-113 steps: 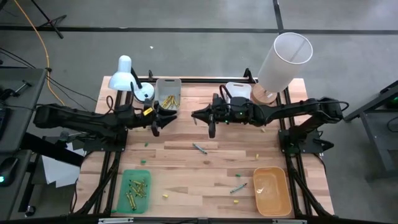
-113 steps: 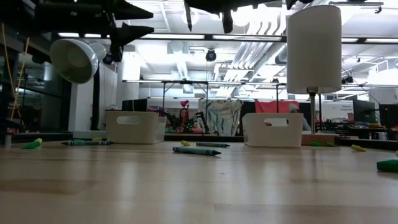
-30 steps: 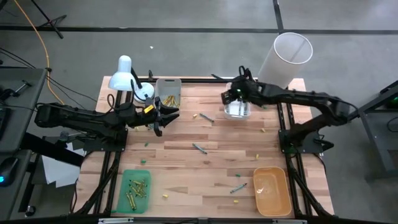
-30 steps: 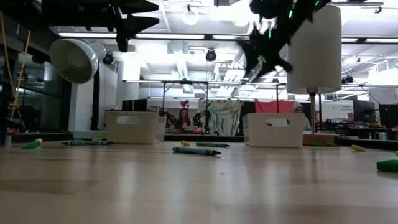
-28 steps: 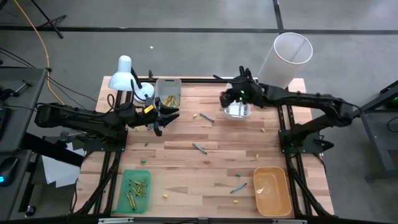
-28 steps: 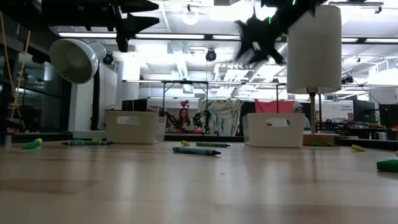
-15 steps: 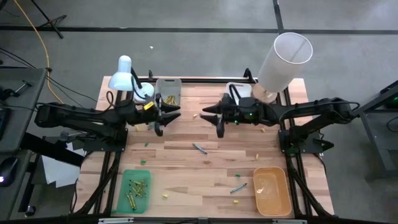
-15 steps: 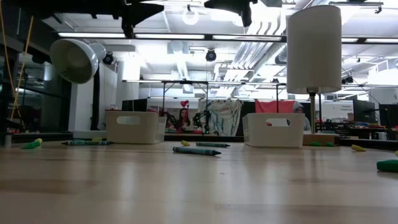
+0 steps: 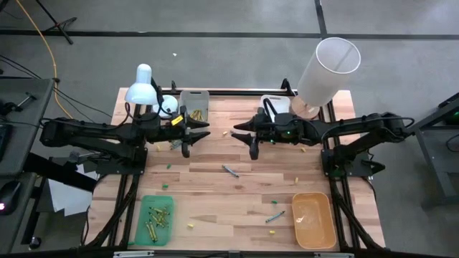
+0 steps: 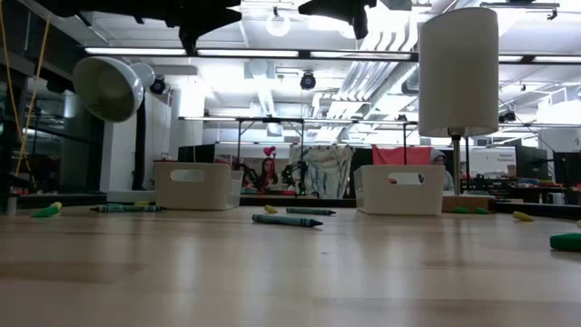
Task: Sort crayons
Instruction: Put the blue crayon into the yellow bin
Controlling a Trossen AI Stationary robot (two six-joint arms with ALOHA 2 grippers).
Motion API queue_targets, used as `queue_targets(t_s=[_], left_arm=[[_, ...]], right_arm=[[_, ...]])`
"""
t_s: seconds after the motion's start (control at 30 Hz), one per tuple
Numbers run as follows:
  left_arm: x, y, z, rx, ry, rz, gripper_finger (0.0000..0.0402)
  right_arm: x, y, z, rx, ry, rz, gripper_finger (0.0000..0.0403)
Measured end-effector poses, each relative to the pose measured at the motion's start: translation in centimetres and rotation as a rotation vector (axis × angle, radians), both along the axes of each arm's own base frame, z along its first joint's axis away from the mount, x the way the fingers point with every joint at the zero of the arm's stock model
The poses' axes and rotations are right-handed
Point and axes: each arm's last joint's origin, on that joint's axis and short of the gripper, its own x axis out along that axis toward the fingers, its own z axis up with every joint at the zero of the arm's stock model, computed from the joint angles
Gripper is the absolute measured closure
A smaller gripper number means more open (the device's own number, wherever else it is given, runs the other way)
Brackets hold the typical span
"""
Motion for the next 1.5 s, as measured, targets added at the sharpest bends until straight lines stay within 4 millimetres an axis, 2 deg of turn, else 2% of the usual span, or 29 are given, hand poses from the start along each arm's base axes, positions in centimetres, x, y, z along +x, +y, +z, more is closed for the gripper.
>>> queue_targets(t_s=[0.43, 0.67, 0.8, 1.17, 1.33, 1.5], left_arm=[[0.0, 0.0, -0.1, -0.045, 0.003, 0.003, 0.0261], [0.0, 0.0, -0.1, -0.043, 0.003, 0.014, 0.0261], [0.0, 0.0, -0.1, -0.051, 0.002, 0.014, 0.0261], [0.0, 0.0, -0.2, -0.071, 0.005, 0.014, 0.0261], [0.0, 0.0, -0.2, -0.071, 0.009, 0.014, 0.0261], [0.0, 0.0, -0.2, -0.071, 0.014, 0.015, 0.0261]], right_arm=[[-0.1, 0.1, -0.4, 0.025, 0.035, 0.014, 0.0258], [-0.1, 0.5, -1.7, 0.049, 0.144, 0.015, 0.0258], [0.9, 1.5, -4.0, 0.053, 0.261, 0.03, 0.0258], [5.8, 5.6, -11.6, -0.012, 0.608, 0.122, 0.0258], [7.6, 6.5, -14.7, 0.017, 0.746, 0.064, 0.0258], [9.0, 6.8, -16.6, 0.059, 0.794, -0.014, 0.0258]])
